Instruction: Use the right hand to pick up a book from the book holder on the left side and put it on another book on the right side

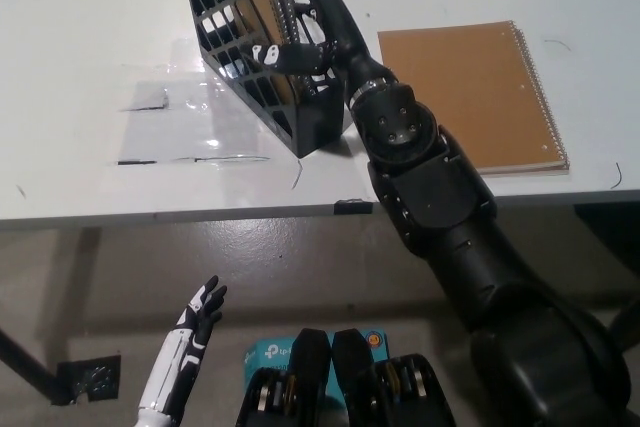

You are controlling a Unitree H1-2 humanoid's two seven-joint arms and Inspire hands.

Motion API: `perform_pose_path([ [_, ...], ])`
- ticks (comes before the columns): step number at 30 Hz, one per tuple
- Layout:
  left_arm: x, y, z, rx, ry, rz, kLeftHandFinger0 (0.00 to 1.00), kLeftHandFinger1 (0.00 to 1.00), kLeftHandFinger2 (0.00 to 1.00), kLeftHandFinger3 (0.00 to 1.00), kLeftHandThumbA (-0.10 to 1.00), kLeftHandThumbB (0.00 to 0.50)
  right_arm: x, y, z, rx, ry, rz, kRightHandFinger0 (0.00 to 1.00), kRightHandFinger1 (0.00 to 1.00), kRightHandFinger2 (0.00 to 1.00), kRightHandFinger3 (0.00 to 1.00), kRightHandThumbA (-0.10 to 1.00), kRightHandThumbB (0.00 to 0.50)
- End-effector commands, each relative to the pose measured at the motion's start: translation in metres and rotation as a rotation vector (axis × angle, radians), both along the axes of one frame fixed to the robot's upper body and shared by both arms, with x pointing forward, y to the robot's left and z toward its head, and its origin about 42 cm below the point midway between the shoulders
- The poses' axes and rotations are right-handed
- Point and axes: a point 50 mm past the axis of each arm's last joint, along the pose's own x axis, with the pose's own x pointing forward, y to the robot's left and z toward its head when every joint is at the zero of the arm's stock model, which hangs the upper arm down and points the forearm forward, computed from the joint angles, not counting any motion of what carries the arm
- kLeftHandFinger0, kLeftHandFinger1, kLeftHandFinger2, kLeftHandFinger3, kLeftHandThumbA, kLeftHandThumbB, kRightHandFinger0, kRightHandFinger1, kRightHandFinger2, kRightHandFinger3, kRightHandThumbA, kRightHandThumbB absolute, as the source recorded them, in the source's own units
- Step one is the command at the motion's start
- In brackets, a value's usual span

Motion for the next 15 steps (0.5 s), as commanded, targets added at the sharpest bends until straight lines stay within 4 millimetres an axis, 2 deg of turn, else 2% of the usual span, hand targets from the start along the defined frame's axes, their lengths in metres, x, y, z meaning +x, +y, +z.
perform_pose_path([
  [1,0.007,0.0002,0.0138,0.03,-0.07,-0.013,1.0,1.0,1.0,1.0,1.0,0.177,0.0065,0.0074,0.0446,0.053,-0.124,0.016,0.85,1.0,1.0,1.0,0.87,0.2],
  [7,0.0091,0.0001,0.0144,0.029,-0.068,-0.019,1.0,1.0,1.0,1.0,1.0,0.184,0.0079,0.0078,0.0453,0.059,-0.125,0.031,0.84,0.98,1.0,1.0,0.82,0.192],
  [9,0.0088,0.0003,0.0142,0.029,-0.068,-0.02,1.0,1.0,1.0,1.0,1.0,0.184,0.0093,0.0079,0.0457,0.03,-0.113,0.028,0.8,0.89,1.0,1.0,0.8,0.193],
  [10,0.0088,0.0002,0.0147,0.032,-0.068,-0.022,1.0,1.0,1.0,1.0,1.0,0.183,0.0105,0.008,0.0472,0.005,-0.111,0.022,0.68,0.72,0.85,0.9,0.75,0.206],
  [11,0.0094,0.0005,0.0154,0.039,-0.071,-0.021,1.0,1.0,1.0,1.0,1.0,0.18,0.0116,0.0088,0.0483,0.007,-0.097,0.024,0.27,0.29,0.44,0.56,0.54,0.214],
  [12,0.0104,0.0009,0.0163,0.043,-0.073,-0.021,1.0,1.0,1.0,1.0,1.0,0.176,0.0126,0.009,0.0493,0.003,-0.093,0.023,0.04,0.08,0.26,0.37,0.3,0.212],
  [13,0.0111,0.001,0.0169,0.042,-0.073,-0.019,1.0,1.0,1.0,1.0,1.0,0.181,0.0133,0.0094,0.0498,-0.014,-0.105,0.015,0.0,0.01,0.19,0.26,-0.08,0.183],
  [14,0.0117,0.0008,0.0173,0.04,-0.075,-0.019,1.0,1.0,1.0,1.0,1.0,0.177,0.0136,0.0099,0.0504,-0.037,-0.114,0.016,0.0,0.01,0.26,0.29,-0.1,0.167],
  [15,0.0124,0.0007,0.0175,0.04,-0.076,-0.019,1.0,1.0,1.0,1.0,1.0,0.178,0.0139,0.0103,0.0511,-0.055,-0.119,0.017,0.0,0.06,0.42,0.42,-0.1,0.158],
])
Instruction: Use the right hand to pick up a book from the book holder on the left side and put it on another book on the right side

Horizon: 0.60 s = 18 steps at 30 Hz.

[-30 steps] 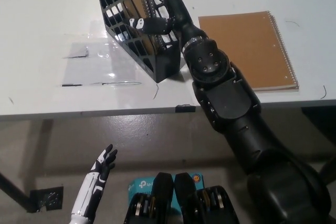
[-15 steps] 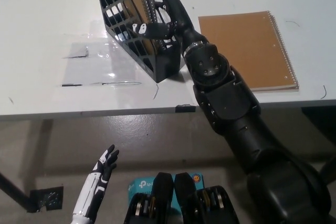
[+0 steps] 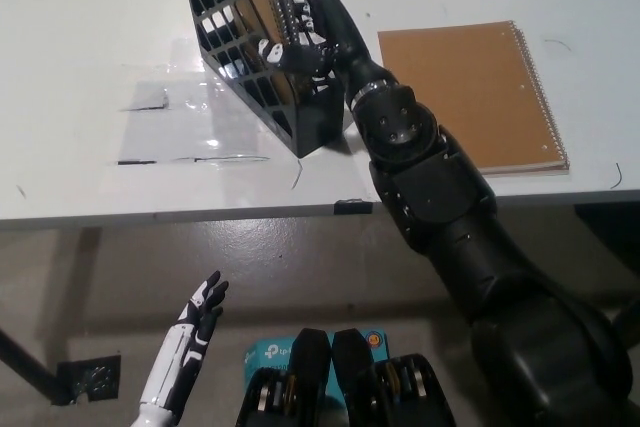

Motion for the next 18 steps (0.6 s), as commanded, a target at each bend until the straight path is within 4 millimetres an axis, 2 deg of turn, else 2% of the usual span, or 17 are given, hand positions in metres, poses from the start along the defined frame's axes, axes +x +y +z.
perform_pose_path([
  [1,0.0081,0.0014,0.0135,0.022,-0.057,-0.011,1.0,1.0,1.0,1.0,1.0,0.182,0.0053,0.0149,0.0509,-0.065,-0.139,0.022,0.0,0.13,0.52,0.51,-0.1,0.142],
  [3,0.0075,0.001,0.0128,0.031,-0.056,-0.012,1.0,1.0,1.0,1.0,1.0,0.176,0.0047,0.0163,0.0501,-0.08,-0.146,0.022,0.0,0.2,0.61,0.61,-0.1,0.127],
  [6,0.0073,0.001,0.0117,0.031,-0.055,-0.02,1.0,1.0,1.0,1.0,1.0,0.163,0.0037,0.0177,0.0491,-0.07,-0.156,0.026,0.0,0.18,0.57,0.6,-0.1,0.124],
  [11,0.0091,0.0021,0.0134,0.04,-0.063,-0.023,1.0,1.0,1.0,1.0,0.98,0.149,0.0042,0.0163,0.0469,-0.04,-0.149,0.016,0.0,0.21,0.62,0.62,-0.1,0.122],
  [16,0.0096,0.0024,0.0145,0.043,-0.056,-0.026,1.0,1.0,1.0,1.0,1.0,0.157,0.0063,0.0108,0.0416,-0.023,-0.124,-0.004,0.0,0.31,0.71,0.66,-0.1,0.123],
  [18,0.0096,0.0016,0.0145,0.036,-0.053,-0.026,1.0,1.0,1.0,1.0,1.0,0.159,0.0077,0.0077,0.0432,-0.011,-0.116,-0.005,0.0,0.35,0.74,0.71,-0.1,0.117],
])
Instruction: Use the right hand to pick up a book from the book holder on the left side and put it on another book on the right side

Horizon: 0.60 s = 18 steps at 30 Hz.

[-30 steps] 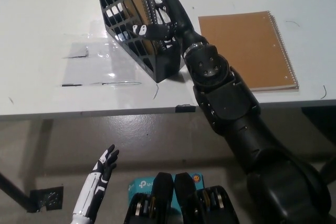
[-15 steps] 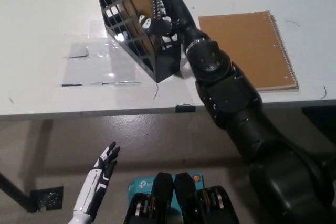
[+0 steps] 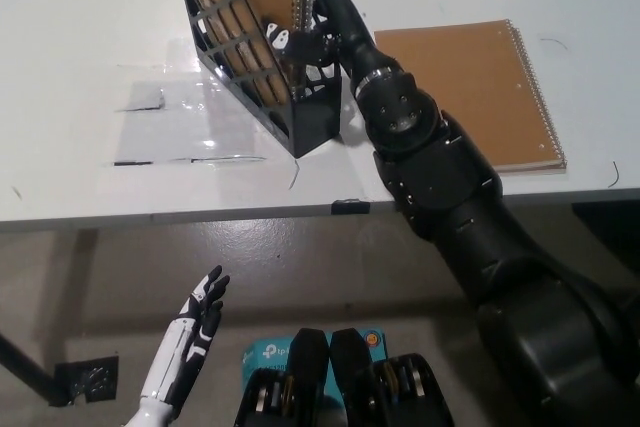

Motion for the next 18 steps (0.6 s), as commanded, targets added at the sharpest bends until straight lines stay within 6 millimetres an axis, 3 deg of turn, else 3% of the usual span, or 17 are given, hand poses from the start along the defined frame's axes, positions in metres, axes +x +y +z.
perform_pose_path([
  [1,0.005,0.001,0.011,0.01,-0.044,-0.021,1.0,1.0,1.0,1.0,1.0,0.154,0.005,0.008,0.045,0.072,-0.085,0.022,0.0,0.36,0.74,0.72,-0.1,0.109],
  [4,0.008,0.002,0.011,0.002,-0.046,-0.024,1.0,1.0,1.0,1.0,0.99,0.16,0.006,0.004,0.071,0.245,-0.058,0.08,0.0,0.38,0.75,0.74,-0.1,0.106],
  [6,0.009,0.002,0.011,0.002,-0.048,-0.025,1.0,1.0,1.0,1.0,0.99,0.161,0.007,0.003,0.078,0.293,-0.057,0.098,0.0,0.38,0.75,0.75,-0.1,0.111],
  [7,0.009,0.002,0.011,-0.006,-0.043,-0.026,1.0,1.0,1.0,1.0,0.98,0.165,0.006,0.001,0.093,0.416,-0.036,0.141,0.0,0.38,0.76,0.77,-0.1,0.108],
  [12,0.008,0.002,0.011,-0.011,-0.05,-0.027,1.0,1.0,1.0,1.0,0.97,0.141,-0.002,-0.005,0.141,0.624,-0.006,0.233,0.0,0.41,0.8,0.79,-0.1,0.124],
  [18,0.003,0.005,0.01,-0.006,-0.054,-0.021,1.0,1.0,1.0,1.0,0.97,0.112,-0.016,-0.01,0.177,0.776,0.05,0.309,0.0,0.34,0.78,0.7,-0.1,0.116],
])
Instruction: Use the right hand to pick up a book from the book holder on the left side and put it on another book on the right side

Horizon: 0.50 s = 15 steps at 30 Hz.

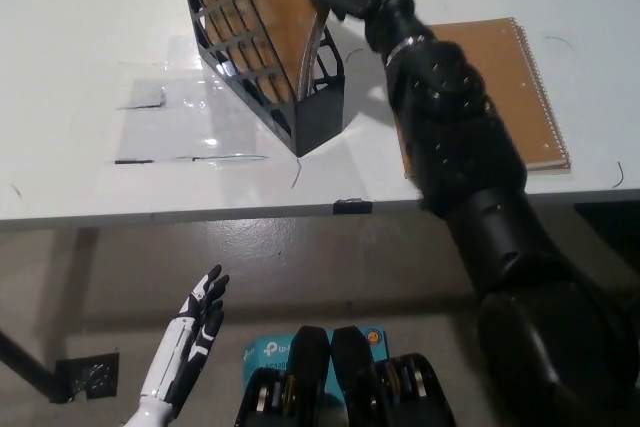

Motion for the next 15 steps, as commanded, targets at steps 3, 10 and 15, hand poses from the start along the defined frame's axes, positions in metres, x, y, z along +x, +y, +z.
perform_pose_path([
  [3,0.002,0.003,0.009,-0.008,-0.051,-0.014,0.99,1.0,1.0,1.0,0.97,0.125,-0.028,0.018,0.142,0.364,-0.134,0.279,0.0,0.33,0.76,0.8,-0.1,0.104],
  [10,0.0,0.001,0.005,-0.01,-0.035,-0.016,0.98,1.0,1.0,1.0,0.97,0.125,-0.031,0.005,0.163,0.483,-0.069,0.323,0.0,0.37,0.8,1.0,-0.1,0.068],
  [15,0.0,0.001,0.005,-0.019,-0.029,-0.015,0.97,1.0,1.0,1.0,0.96,0.137,-0.026,-0.006,0.175,0.606,-0.007,0.349,0.0,0.32,0.77,1.0,-0.1,0.092],
])
